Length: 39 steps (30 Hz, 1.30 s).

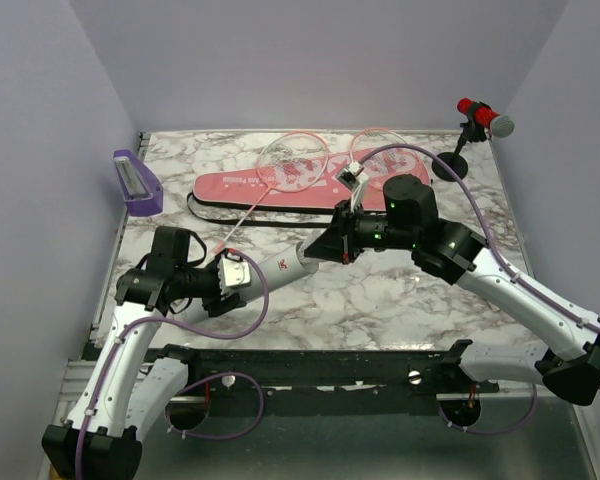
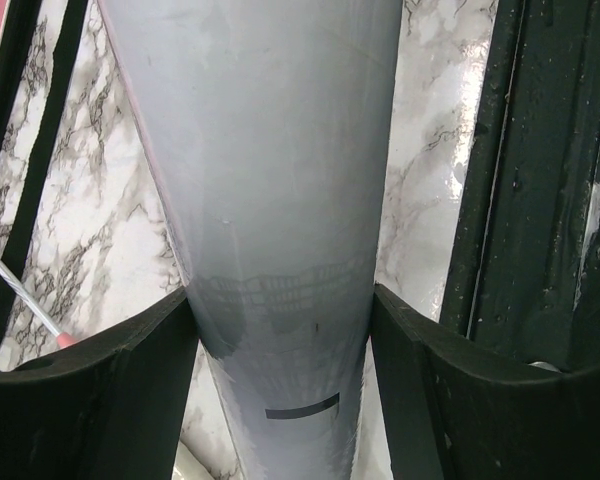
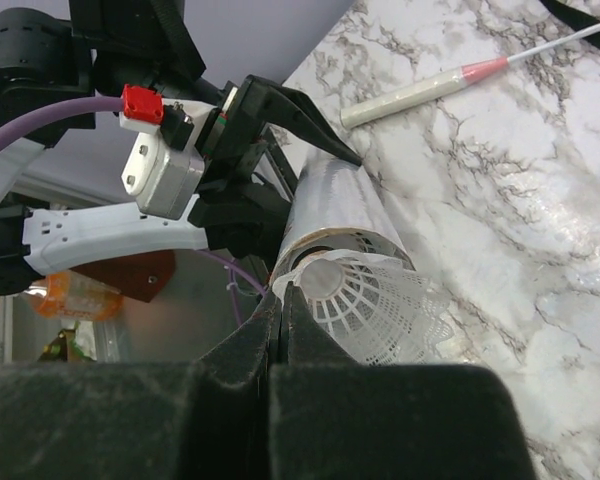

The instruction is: Pack up the badminton gear

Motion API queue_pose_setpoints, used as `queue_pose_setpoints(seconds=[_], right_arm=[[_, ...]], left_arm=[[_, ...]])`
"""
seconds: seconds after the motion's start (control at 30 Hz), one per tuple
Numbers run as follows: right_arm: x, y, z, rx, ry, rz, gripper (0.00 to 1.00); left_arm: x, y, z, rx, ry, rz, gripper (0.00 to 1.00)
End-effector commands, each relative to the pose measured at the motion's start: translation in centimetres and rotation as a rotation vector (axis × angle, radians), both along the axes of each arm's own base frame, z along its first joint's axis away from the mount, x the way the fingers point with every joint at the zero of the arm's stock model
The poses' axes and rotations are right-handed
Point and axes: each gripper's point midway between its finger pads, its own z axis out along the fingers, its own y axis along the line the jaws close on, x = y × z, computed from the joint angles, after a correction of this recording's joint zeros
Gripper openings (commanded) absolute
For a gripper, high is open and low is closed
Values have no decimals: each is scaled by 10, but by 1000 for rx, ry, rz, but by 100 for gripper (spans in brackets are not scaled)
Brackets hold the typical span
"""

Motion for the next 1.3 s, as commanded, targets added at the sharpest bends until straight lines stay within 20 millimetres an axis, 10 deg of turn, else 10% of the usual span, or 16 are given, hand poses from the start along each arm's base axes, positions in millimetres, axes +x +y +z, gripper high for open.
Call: queue_pose_setpoints(seconds=[0.0,0.1,0.4,0.77,0.97,1.27], right_arm=[[-4,16,3,31,-2,24,0],[-5,19,0,38,4,27,2],[-5,3,16,49,-29,-42,62],[14,-53,10,-96,-134,-282,63],[18,-48,-31,-188,-93,-262,66],[16,-30,-40,-160,-61,-203,66]], left_arm=[[-3,-7,21,-41,-50,-46,71],[-3,-7,23,-41,-59,-46,71],[-6,-7,23,-41,-61,-52,71],[-8,-9,27,-52,-60,-56,71],[-8,-10,33,-64,-59,-54,71],[-9,-12,40,-76,-60,-59,71]])
